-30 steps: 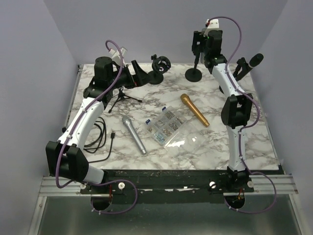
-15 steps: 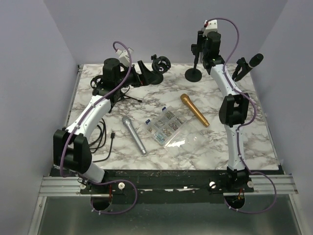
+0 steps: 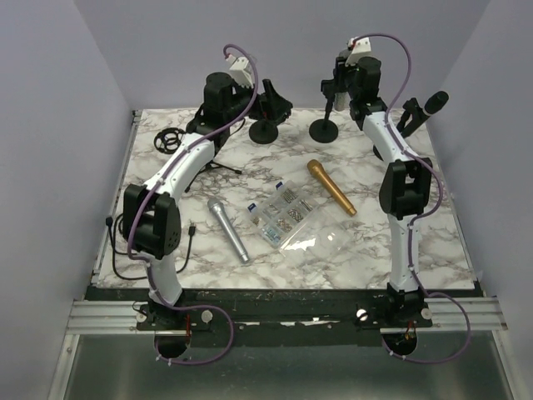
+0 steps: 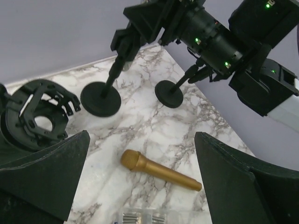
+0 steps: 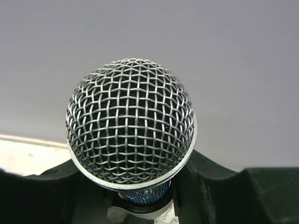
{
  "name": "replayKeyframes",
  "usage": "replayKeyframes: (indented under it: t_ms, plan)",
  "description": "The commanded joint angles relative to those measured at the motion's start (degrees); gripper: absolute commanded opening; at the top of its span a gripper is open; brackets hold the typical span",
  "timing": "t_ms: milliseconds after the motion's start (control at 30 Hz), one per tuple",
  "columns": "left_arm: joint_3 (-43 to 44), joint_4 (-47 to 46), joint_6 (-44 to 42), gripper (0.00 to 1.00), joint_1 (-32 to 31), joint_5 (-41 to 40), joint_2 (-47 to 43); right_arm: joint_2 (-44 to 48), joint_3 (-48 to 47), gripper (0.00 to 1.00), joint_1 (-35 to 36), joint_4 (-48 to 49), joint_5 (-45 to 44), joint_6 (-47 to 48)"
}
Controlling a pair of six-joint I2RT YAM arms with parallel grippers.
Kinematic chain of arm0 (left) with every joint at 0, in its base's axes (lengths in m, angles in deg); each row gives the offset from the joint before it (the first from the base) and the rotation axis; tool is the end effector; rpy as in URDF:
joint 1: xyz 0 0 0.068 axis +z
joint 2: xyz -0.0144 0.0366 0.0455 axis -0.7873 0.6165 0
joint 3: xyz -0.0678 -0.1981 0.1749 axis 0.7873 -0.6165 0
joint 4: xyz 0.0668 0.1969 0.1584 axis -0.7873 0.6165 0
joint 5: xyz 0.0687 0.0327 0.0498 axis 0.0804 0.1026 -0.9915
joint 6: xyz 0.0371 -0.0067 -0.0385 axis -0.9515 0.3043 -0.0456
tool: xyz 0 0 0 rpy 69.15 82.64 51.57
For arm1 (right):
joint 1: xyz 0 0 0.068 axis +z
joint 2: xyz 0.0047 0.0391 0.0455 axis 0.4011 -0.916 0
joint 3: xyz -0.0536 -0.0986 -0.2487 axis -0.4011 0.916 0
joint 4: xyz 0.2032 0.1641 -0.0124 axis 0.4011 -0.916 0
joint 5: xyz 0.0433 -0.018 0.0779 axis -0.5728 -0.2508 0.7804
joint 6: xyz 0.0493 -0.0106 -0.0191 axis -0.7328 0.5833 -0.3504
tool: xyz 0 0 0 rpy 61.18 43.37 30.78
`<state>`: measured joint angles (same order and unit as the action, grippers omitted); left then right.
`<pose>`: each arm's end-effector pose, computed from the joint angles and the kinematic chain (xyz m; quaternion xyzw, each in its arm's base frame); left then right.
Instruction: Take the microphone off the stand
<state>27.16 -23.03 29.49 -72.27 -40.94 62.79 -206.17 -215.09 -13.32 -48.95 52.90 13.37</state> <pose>0.4082 -0.1694 0.3745 0.1080 0.7263 -0.4413 0.5159 0.5607 0.1004 0.3219 -0.0715 0.7116 0.0192 0.6986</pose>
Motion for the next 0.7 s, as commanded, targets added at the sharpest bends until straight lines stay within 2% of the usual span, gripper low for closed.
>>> replayKeyframes:
  t_ms: [0, 167, 300, 667]
  plan:
    - [9.5, 3.1, -7.5, 0.99, -2.7, -3.3, 6.4, 5.4, 4.5, 0.01, 1.3, 0.6, 7.8, -3.9]
    - [19.2, 5.3, -10.7, 0.99, -5.0, -4.9, 14.0, 7.4, 6.6, 0.01, 3.0, -1.5, 6.8, -3.9]
    - [25.6, 8.2, -12.8, 0.99, -6.6, -6.8, 19.3, 10.3, 12.4, 0.01, 3.6, 0.2, 7.7, -6.5]
    - [35.0, 8.2, -13.5, 0.99, -8.1, -8.0, 29.1, 13.5, 17.6, 0.01, 4.7, 0.0, 9.5, -8.7]
